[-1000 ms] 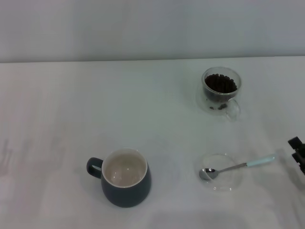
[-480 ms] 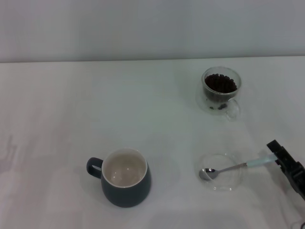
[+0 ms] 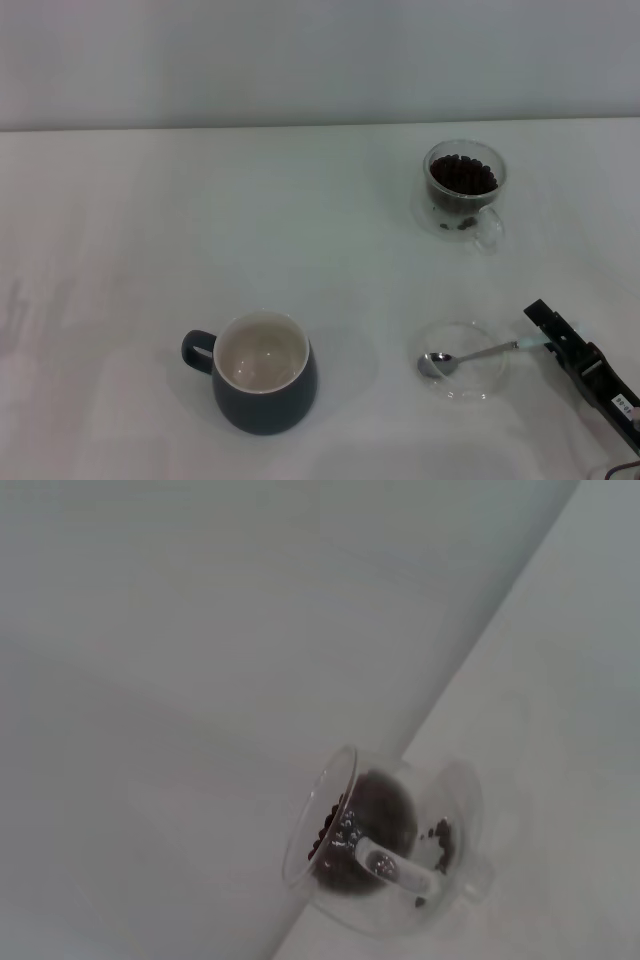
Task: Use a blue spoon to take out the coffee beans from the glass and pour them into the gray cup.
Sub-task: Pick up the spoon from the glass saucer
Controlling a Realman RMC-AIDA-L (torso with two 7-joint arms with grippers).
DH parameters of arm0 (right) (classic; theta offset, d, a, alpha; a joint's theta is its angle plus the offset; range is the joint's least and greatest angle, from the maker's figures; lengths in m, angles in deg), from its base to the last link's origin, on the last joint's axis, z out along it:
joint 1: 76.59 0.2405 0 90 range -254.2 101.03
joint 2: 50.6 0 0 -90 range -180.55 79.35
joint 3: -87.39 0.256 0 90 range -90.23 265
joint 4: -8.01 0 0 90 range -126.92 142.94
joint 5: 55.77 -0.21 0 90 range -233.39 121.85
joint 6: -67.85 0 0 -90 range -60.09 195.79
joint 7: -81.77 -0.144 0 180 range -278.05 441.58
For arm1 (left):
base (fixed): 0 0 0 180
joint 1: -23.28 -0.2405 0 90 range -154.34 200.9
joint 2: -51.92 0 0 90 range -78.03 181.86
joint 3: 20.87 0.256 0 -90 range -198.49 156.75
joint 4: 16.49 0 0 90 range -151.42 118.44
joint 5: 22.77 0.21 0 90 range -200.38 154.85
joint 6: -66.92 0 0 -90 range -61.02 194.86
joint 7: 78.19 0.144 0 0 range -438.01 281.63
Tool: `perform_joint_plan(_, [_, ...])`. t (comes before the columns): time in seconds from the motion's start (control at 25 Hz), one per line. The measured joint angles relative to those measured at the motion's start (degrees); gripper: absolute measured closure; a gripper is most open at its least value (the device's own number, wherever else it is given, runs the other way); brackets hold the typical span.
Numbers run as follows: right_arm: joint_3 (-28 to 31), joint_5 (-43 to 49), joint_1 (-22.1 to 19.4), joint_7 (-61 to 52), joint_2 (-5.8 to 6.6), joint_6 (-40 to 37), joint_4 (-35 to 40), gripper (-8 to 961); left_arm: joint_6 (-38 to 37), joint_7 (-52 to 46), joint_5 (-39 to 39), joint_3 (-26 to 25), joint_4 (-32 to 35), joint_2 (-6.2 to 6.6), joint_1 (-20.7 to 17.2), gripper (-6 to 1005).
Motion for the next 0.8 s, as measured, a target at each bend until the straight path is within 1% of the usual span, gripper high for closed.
perform_joint_plan(0.4, [-0.1, 0.8, -0.2, -0.4, 0.16, -0.5, -0.4, 277, 0.6, 0.0, 0.0, 0.0, -0.1, 0.02, 0.0, 287])
perform_joint_plan(0.6, [-0.1, 2.2, 0.0, -0.6, 0.34, -1.4, -0.1, 503, 0.6, 0.0, 0.0, 0.0, -0.1, 0.02, 0.0, 287])
perform_joint_plan(0.8, [-0.1, 2.3, 0.1, -0.7, 0.44, -1.8, 0.1, 626, 0.6, 0.0, 0.0, 0.0, 0.0, 0.02, 0.0, 287])
